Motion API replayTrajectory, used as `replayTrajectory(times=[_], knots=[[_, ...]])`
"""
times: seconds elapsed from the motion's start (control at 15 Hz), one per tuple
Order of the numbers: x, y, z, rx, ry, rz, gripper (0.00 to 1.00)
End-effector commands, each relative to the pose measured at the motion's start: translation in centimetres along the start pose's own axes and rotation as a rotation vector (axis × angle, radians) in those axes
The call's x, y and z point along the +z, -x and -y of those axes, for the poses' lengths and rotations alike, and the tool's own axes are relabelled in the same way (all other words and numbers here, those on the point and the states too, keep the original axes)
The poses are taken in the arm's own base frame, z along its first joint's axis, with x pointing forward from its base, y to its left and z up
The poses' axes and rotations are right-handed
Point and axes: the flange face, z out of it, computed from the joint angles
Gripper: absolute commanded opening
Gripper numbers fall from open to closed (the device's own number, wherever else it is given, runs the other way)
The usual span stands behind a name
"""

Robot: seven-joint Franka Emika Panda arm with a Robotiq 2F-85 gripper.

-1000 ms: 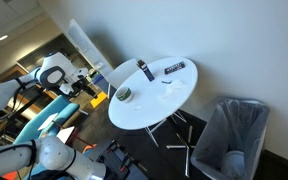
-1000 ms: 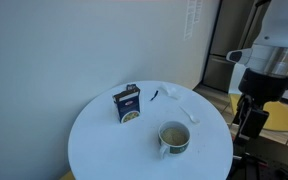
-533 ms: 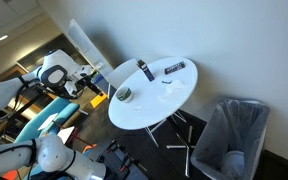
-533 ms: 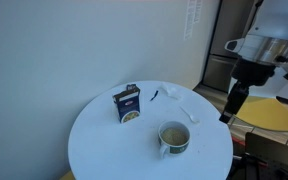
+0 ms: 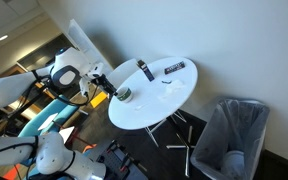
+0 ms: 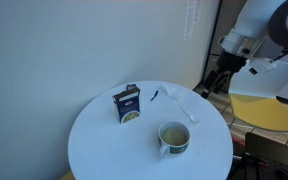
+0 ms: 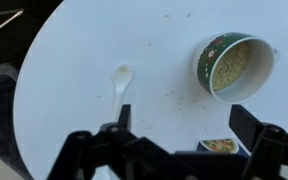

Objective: Use the white spoon to stir the contents in the white and green mug

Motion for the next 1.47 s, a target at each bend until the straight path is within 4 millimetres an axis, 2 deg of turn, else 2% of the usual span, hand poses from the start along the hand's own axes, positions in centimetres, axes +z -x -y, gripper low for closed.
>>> replayTrajectory(times=[0.0, 0.2, 0.27, 0.4, 0.67, 1.2, 1.4], knots=[[1.3, -3.4, -2.3, 0.111, 0.036, -0.019, 1.00], [2.8, -4.8, -3.9, 0.189, 0.073, -0.012, 1.00], [2.3, -3.5, -3.7, 0.143, 0.048, -0.014, 1.00], [3.1, -4.1, -4.1, 0.164, 0.061, 0.001, 1.00], [3.5, -5.1, -4.4, 0.206, 0.063, 0.006, 1.00], [9.0, -9.5, -8.5, 0.360, 0.074, 0.101, 1.00], [11.3, -10.9, -9.3, 0.377, 0.107, 0.142, 1.00]])
